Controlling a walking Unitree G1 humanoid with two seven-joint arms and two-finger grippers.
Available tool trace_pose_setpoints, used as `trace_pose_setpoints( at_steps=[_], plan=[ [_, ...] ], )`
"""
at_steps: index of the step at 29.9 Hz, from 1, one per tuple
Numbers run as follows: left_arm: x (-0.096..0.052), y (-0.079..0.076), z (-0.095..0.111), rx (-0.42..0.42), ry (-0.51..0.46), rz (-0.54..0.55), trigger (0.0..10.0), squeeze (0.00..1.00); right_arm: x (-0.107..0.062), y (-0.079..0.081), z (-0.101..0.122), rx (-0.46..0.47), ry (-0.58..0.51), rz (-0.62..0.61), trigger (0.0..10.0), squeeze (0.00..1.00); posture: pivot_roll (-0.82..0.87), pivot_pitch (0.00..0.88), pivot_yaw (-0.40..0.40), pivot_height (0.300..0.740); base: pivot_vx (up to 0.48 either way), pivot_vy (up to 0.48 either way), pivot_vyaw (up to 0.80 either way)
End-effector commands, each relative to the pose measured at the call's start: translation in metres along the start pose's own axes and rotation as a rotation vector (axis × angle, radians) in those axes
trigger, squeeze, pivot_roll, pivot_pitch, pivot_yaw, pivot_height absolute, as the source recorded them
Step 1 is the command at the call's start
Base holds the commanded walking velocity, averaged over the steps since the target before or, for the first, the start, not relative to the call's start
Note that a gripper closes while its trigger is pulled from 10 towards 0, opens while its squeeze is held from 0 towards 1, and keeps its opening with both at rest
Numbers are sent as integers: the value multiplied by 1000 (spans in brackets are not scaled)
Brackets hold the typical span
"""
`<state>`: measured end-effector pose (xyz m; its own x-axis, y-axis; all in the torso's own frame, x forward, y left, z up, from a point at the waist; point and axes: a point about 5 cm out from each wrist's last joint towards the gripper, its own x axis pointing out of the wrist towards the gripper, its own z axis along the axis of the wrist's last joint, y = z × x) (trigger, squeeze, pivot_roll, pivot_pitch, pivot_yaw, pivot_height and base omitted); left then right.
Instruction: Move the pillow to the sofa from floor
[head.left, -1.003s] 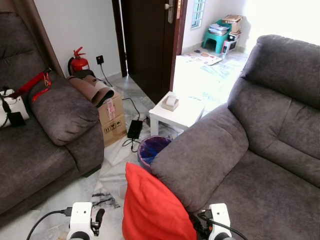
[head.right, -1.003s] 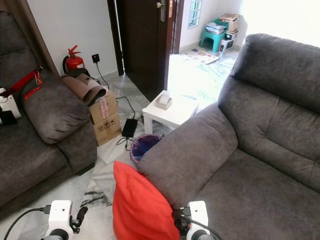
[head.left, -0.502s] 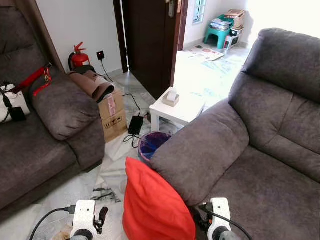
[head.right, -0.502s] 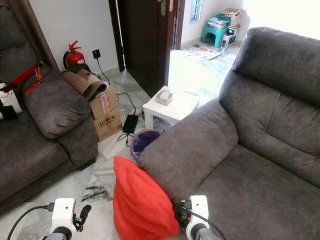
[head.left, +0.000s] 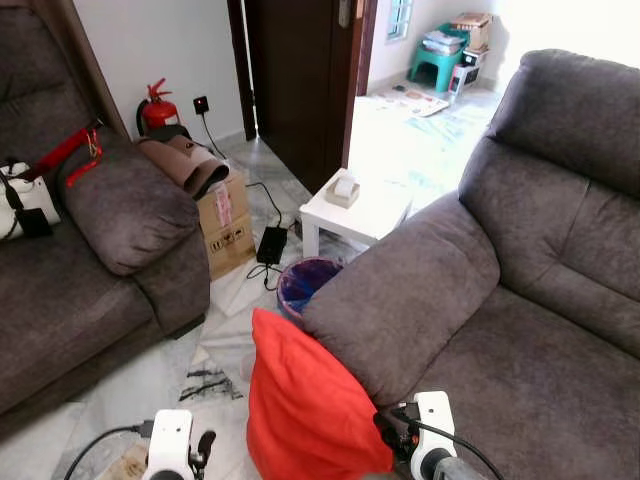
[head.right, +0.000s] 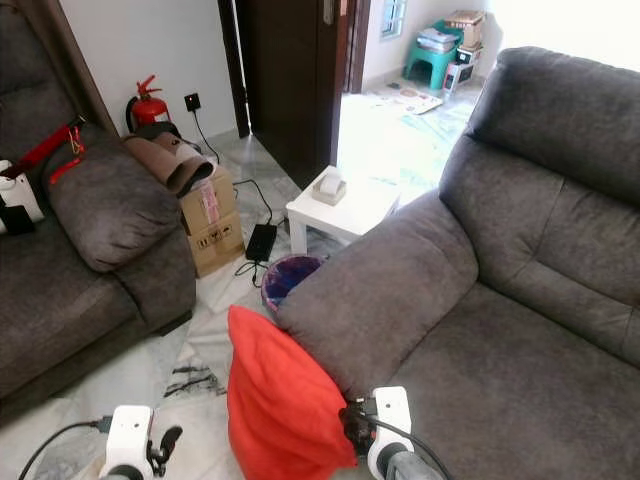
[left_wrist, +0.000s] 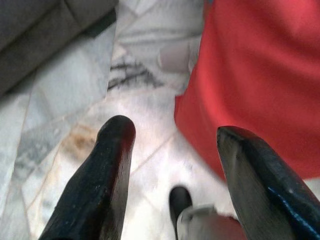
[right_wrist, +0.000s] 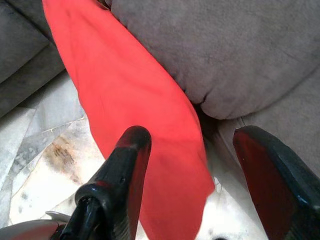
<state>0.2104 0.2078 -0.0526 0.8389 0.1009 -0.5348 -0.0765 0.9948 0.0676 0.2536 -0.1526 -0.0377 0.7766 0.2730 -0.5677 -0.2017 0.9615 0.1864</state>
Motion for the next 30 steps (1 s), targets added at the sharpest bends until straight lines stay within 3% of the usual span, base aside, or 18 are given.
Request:
trace_pose_setpoints(
  at_steps=[1,11,12,17,20,21,22,23,24,25,28,30],
  plan=[
    [-5,3,-13,11,63,14,10000,0,0,2,1,-2,-8,20,10000,0,109,120,3,671,0,0,0],
    [-11,8,-24,5,102,42,10000,0,1,4,1,-7,15,74,10000,0,114,112,-2,671,0,0,0],
    [-11,8,-24,4,97,43,10000,0,1,5,-1,-8,36,77,10000,1000,118,110,-3,671,0,0,0],
    [-8,10,-15,3,53,55,10000,0,0,9,-7,-160,93,122,10000,1000,126,112,-2,671,0,0,0],
    [-4,11,-7,-4,23,59,10000,0,1,10,-5,-169,98,127,10000,1000,130,121,-4,671,0,0,0],
    [-3,12,-3,-9,7,65,10000,0,2,9,-2,-165,85,111,10000,929,130,124,-3,671,0,0,0],
    [-2,14,0,-13,-7,71,10000,0,3,8,1,-143,71,101,10000,929,130,124,-3,671,0,0,0],
    [-1,14,2,-18,-18,75,10000,0,3,7,4,-126,53,96,10000,0,130,126,-2,671,0,0,0],
    [0,15,4,-21,-28,76,10000,0,4,7,6,-109,34,90,10000,0,130,128,-1,671,0,0,0],
    [2,16,16,-17,-91,86,10000,0,5,5,15,-33,-30,79,10000,0,128,135,1,671,0,0,0],
    [5,18,36,10,-208,99,10000,0,5,5,22,1,-83,76,10000,0,123,135,4,671,0,0,0],
    [5,19,74,43,-415,87,10000,0,4,6,26,8,-136,89,10000,0,129,144,6,671,0,0,0]
  ],
)
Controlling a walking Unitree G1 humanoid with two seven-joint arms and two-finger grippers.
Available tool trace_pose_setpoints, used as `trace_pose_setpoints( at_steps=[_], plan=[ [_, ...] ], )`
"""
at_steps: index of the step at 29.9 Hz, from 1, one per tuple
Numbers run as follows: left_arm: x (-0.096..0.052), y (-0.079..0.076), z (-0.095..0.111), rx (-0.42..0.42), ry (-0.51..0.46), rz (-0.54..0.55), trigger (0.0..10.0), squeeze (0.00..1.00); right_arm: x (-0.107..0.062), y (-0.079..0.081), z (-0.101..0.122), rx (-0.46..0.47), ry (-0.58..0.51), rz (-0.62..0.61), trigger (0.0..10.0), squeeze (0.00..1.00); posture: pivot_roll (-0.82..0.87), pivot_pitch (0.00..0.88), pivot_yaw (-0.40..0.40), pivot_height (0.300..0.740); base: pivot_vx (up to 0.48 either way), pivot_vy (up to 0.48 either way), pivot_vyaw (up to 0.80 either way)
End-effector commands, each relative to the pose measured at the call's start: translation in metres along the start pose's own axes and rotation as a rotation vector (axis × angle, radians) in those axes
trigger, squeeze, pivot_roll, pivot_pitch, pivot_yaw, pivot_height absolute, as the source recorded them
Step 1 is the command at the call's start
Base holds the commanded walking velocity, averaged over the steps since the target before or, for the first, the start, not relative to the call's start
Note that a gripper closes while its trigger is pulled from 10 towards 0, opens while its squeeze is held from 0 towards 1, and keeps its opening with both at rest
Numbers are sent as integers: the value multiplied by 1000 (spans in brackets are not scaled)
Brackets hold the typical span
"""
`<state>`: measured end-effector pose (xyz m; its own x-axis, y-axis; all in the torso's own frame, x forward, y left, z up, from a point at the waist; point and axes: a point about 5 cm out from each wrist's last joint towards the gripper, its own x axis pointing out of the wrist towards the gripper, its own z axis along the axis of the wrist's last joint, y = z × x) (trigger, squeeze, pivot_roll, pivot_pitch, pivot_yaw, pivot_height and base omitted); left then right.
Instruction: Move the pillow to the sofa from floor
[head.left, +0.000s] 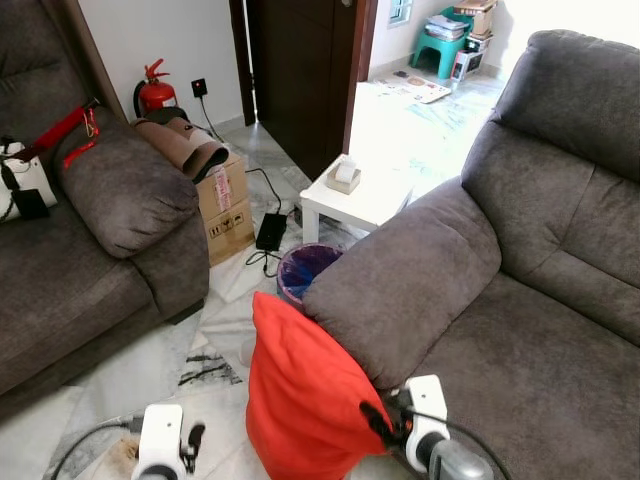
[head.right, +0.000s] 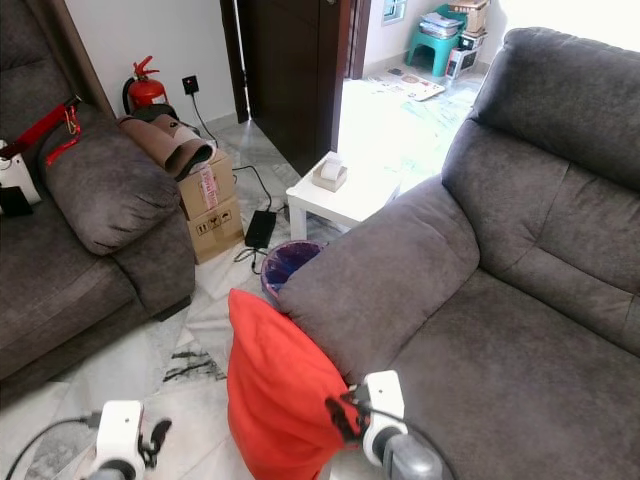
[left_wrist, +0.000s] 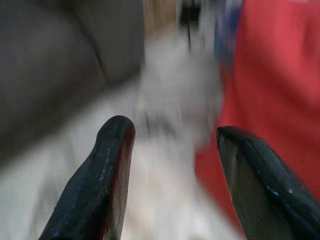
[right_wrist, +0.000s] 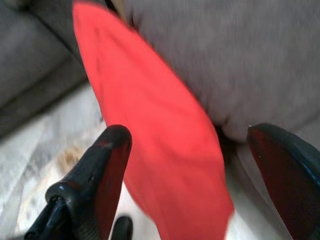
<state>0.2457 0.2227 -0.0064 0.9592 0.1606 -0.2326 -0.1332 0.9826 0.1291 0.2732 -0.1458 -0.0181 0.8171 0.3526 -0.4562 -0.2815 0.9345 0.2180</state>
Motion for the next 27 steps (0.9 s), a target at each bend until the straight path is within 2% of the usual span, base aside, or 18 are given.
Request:
trace_pose_setpoints(
  at_steps=[1,5,11,14,17,24,27],
  plan=[
    [6,4,21,-3,-115,10,10000,0,-2,-1,-1,32,-32,-6,10000,0,131,145,6,671,0,0,0],
    [10,1,25,-1,-121,-26,10000,0,-4,-2,-6,49,-29,-29,10000,0,127,149,8,671,0,0,0],
    [9,1,23,-4,-111,-15,10000,0,-4,-1,-12,30,21,-29,10000,0,124,156,7,671,0,0,0],
    [7,0,23,-4,-120,-12,10000,0,-4,1,-11,39,7,-10,10000,0,125,160,5,651,0,0,0],
    [6,0,23,-2,-119,-12,10000,0,-5,0,-8,31,-21,-12,10000,0,130,162,3,641,0,0,0],
    [7,3,25,-15,-122,-8,10000,0,-6,-2,-11,16,9,-19,10000,0,142,166,3,641,0,0,0],
    [6,3,24,-11,-120,-9,10000,0,-4,-1,-7,-26,5,-10,10000,0,138,162,2,641,0,0,0]
  ],
)
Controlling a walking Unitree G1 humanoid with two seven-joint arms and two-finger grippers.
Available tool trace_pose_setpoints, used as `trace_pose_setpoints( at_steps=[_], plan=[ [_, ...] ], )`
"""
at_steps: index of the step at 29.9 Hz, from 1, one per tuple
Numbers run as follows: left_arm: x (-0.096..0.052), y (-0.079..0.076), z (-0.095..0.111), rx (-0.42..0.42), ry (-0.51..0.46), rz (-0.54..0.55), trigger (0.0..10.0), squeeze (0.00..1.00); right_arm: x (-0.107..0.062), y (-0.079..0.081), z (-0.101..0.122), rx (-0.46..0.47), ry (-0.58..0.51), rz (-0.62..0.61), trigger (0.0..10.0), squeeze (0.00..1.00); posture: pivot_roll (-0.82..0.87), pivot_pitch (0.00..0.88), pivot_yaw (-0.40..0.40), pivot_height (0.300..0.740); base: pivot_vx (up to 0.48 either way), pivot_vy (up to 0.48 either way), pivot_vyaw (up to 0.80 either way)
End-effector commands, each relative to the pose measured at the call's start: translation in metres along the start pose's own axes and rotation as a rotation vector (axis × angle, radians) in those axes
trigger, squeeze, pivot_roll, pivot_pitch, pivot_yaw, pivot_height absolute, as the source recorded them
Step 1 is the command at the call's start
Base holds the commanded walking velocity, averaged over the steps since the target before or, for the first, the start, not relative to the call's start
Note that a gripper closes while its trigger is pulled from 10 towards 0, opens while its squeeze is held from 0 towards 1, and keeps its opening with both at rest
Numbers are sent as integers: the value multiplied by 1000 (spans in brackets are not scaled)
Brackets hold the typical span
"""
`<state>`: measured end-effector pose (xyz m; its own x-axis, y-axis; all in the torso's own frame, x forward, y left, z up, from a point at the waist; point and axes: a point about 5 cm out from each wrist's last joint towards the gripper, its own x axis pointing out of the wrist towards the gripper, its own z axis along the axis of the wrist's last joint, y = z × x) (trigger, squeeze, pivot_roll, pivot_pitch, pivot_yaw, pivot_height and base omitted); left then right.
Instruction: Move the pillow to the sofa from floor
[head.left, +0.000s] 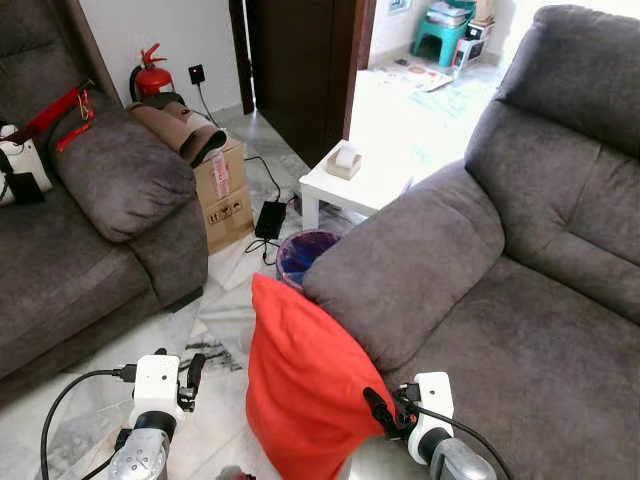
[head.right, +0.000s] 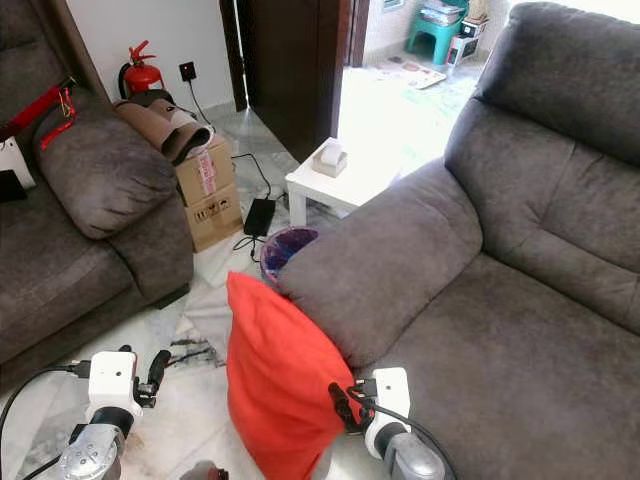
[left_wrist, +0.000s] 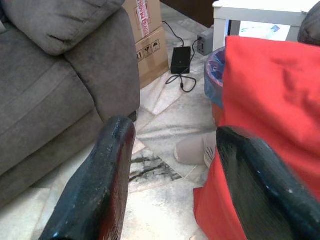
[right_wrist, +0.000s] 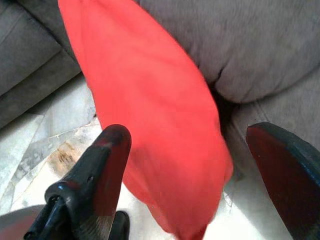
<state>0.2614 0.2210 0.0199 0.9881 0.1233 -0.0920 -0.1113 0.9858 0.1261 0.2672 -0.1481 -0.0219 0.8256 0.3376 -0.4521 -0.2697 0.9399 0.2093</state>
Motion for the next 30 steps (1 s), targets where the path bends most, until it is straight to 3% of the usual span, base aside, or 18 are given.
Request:
trace_pose_setpoints(
  at_steps=[1,5,10,13,17,22,28,29,30],
  plan=[
    [-3,4,-5,-12,27,18,10000,0,1,1,2,-36,8,11,10000,0,140,158,0,641,0,0,0],
    [-6,1,-10,-11,55,10,10000,0,4,1,11,-63,-19,32,10000,0,146,152,-1,641,0,0,0],
    [-29,3,-49,22,270,24,10000,0,8,0,24,-78,-44,31,10000,0,147,139,-6,641,0,0,0],
    [-39,7,-59,19,329,48,10000,0,11,2,33,-103,-68,45,10000,0,144,137,-7,641,0,0,0],
    [-42,8,-62,15,344,67,10000,0,13,3,39,-120,-78,56,10000,0,142,138,-8,641,0,0,0],
    [-39,4,-59,12,320,54,10000,0,16,9,41,-256,-33,124,10000,0,152,152,-14,641,0,0,0],
    [-38,1,-57,15,297,49,10000,0,18,7,49,-344,-22,115,10000,0,167,175,-18,641,0,0,0],
    [-38,2,-57,14,295,48,10000,0,19,6,53,-356,-23,118,10000,420,168,176,-20,641,0,0,0],
    [-39,2,-57,14,295,47,10000,0,20,5,55,-363,-21,114,10000,1000,168,179,-21,641,0,0,0]
  ],
)
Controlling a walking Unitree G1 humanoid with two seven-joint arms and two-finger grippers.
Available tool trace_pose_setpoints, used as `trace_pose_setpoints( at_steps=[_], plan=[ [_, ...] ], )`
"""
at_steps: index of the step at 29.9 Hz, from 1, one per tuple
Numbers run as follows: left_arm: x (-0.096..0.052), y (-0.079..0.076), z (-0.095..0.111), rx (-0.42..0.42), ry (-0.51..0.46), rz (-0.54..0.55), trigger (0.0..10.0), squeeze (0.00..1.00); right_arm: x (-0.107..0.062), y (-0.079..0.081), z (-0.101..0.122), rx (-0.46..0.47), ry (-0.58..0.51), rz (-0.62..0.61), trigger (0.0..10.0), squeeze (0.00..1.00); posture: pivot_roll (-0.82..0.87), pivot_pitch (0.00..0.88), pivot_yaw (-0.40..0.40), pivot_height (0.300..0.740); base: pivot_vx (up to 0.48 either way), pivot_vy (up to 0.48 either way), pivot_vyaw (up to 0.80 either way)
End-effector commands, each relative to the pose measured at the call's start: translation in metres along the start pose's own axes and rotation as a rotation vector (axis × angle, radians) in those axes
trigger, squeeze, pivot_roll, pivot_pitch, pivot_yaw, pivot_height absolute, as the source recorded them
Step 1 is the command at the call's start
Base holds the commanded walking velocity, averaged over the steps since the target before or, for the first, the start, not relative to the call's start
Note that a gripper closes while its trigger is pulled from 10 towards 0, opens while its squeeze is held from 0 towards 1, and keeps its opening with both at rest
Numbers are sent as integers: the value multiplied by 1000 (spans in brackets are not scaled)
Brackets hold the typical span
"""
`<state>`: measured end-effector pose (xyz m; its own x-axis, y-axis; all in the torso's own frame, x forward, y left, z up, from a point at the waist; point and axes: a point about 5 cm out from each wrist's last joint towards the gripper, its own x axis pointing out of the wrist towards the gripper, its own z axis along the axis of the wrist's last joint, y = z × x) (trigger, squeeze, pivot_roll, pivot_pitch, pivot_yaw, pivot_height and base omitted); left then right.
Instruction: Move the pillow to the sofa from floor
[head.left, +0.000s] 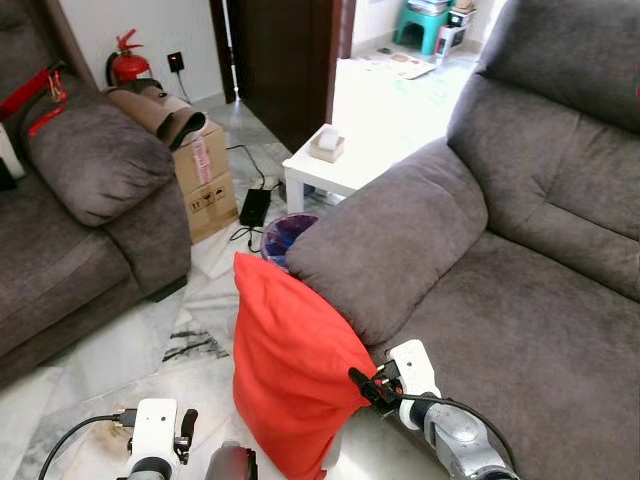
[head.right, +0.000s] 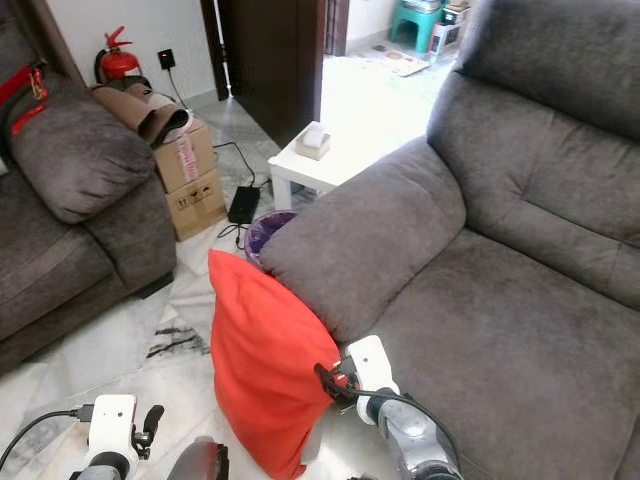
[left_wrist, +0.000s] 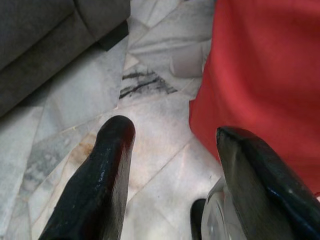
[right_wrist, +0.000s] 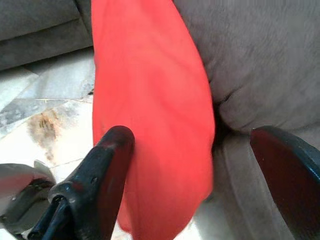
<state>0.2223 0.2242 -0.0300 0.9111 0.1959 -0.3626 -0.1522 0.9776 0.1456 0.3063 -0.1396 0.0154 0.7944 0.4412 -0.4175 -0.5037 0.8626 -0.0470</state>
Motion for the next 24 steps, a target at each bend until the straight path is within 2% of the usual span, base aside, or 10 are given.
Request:
trace_pose_setpoints(
  at_steps=[1,2,3,5,8,9,10,14,17,24],
  plan=[
    [-4,1,-5,5,6,1,10000,0,2,-3,5,-29,10,3,10000,1000,168,180,-22,641,0,0,0],
    [-5,2,-5,5,5,2,10000,0,2,-2,8,11,-12,43,10000,1000,167,181,-22,641,0,0,0],
    [-5,2,-6,5,5,2,10000,0,2,-2,9,12,-10,53,10000,1000,167,181,-22,641,0,0,0],
    [-7,2,-7,6,8,4,10000,0,2,-4,8,-25,18,43,10000,1000,163,183,-23,641,0,0,0],
    [-7,2,-8,3,10,4,10000,0,2,-1,5,-26,38,76,10000,1000,162,186,-23,641,0,0,0],
    [-7,1,-8,1,10,0,10000,0,1,0,2,-42,59,91,10000,757,163,188,-23,641,0,0,0],
    [-7,0,-8,1,8,-4,10000,0,1,1,-2,-60,93,100,10000,0,163,188,-23,641,0,0,0],
    [-7,-2,-8,4,3,-15,10000,0,-2,2,-14,-104,187,107,10000,0,165,190,-28,641,0,0,0],
    [-8,-4,-7,2,-7,-18,10000,0,-1,5,-14,-130,184,104,10000,0,180,192,-31,641,0,0,0],
    [-10,-4,-4,5,-40,-24,10000,0,1,7,-15,-121,186,73,10000,0,200,211,-31,641,0,0,0]
  ],
)
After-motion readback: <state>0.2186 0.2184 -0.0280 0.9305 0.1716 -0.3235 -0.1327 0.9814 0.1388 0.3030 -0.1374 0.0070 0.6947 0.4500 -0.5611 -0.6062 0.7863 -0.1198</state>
